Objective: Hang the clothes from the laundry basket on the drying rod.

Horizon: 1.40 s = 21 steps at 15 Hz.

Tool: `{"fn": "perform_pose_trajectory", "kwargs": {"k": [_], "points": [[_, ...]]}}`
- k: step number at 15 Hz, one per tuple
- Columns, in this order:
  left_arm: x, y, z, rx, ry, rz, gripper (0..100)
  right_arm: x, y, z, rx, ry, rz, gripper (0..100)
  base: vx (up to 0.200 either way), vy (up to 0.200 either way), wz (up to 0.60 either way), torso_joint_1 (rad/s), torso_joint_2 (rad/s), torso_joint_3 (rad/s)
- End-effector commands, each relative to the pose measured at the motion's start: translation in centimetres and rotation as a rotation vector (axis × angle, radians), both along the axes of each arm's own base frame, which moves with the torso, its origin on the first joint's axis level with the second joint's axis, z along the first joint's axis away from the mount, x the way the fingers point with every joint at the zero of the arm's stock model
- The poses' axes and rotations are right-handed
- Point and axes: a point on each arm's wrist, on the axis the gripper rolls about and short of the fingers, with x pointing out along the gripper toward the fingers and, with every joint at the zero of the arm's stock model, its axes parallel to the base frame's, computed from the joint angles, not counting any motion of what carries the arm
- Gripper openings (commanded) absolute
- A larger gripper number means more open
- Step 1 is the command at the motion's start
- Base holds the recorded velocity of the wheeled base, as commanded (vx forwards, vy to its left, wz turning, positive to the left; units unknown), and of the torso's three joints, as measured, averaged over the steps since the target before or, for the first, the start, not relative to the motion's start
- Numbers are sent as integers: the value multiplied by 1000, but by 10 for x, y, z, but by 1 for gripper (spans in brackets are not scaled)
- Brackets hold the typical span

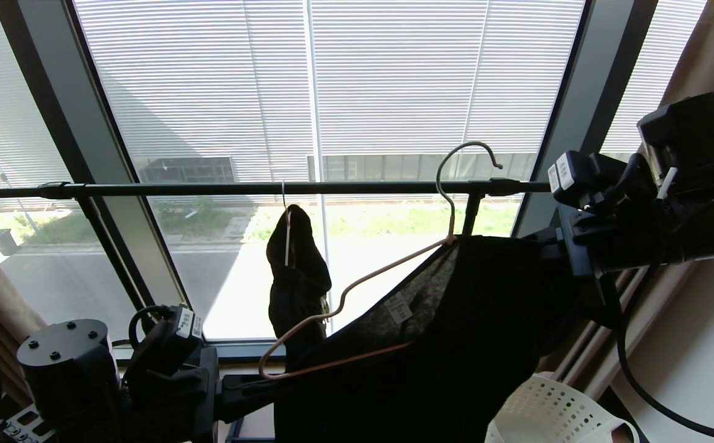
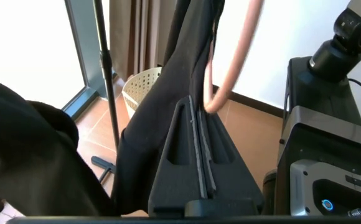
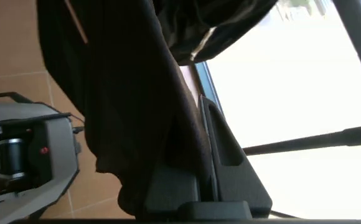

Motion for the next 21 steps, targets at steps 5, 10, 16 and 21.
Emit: {"fn": "perform_pose_trajectory", "kwargs": {"k": [5,10,16,21], "points": [[1,2,1,-2,-5,11,0,8,-18,-5,-8,-75,-97,0,0,0,0,0,0,0],[1,2,1,-2,-7,11,0,14,-24,-8,-14,-229,-188,0,0,0,0,0,0,0],[1,2,3,-9,-2,12,0,12,-26,-13,-29,-298,-245,0,0,0,0,0,0,0],[-1,2,8,-27,-2,16,0,-10,-20,-81,-50,-243,-227,0,0,0,0,0,0,0]]}}
